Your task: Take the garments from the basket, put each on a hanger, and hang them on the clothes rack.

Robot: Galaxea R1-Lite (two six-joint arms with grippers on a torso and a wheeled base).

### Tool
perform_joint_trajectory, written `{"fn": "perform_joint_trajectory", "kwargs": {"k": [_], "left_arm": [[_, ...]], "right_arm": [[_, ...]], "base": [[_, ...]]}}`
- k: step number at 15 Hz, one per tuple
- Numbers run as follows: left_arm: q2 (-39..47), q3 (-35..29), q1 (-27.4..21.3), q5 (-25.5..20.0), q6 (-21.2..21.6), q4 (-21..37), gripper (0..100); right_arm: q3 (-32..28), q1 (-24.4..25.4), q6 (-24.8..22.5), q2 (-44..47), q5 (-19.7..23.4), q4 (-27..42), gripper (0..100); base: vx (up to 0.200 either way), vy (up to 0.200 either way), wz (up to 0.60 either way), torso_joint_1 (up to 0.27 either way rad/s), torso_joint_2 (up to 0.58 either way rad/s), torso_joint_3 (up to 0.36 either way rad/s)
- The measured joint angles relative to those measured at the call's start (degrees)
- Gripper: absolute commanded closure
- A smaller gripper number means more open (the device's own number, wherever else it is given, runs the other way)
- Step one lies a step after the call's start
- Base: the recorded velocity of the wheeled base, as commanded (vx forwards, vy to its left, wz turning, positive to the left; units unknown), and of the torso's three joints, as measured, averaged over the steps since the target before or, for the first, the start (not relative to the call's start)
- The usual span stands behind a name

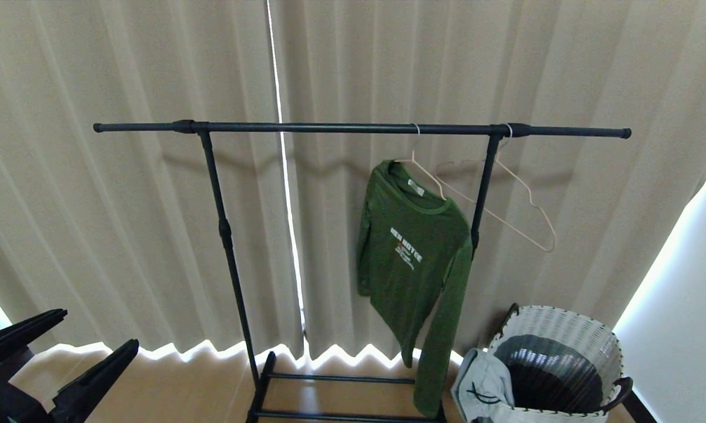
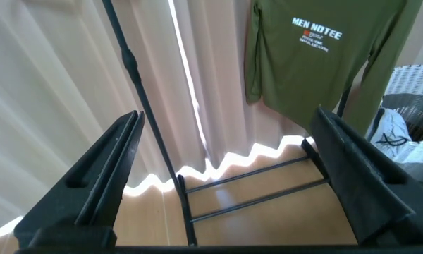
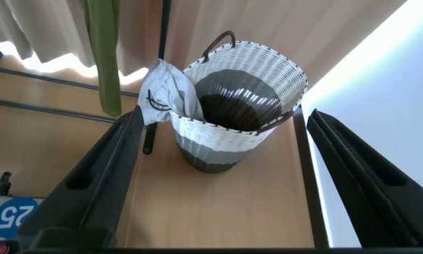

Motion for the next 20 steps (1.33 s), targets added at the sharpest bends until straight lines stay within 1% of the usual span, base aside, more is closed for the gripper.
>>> {"fn": "perform_joint_trajectory", "kwargs": {"k": [5, 7, 20], "left_arm": [[0.5, 1.12, 0.18, -0.02, 0.06, 0.0, 0], [0.6, 1.12, 0.22, -0.02, 0.06, 0.0, 0], [0.57, 1.32, 0.27, -0.02, 0.2, 0.05, 0]], "right_arm": [[0.02, 0.0, -0.05, -1.38, -0.06, 1.12, 0], [0.02, 0.0, -0.07, -1.49, -0.11, 1.39, 0], [0.0, 0.0, 0.02, -1.52, -0.05, 1.34, 0]], "base": [[0.0, 0.0, 0.0, 0.0, 0.0, 0.0], [0.0, 0.0, 0.0, -0.1, 0.23, 0.119], [0.0, 0.0, 0.0, -0.197, 0.48, 0.274]]}}
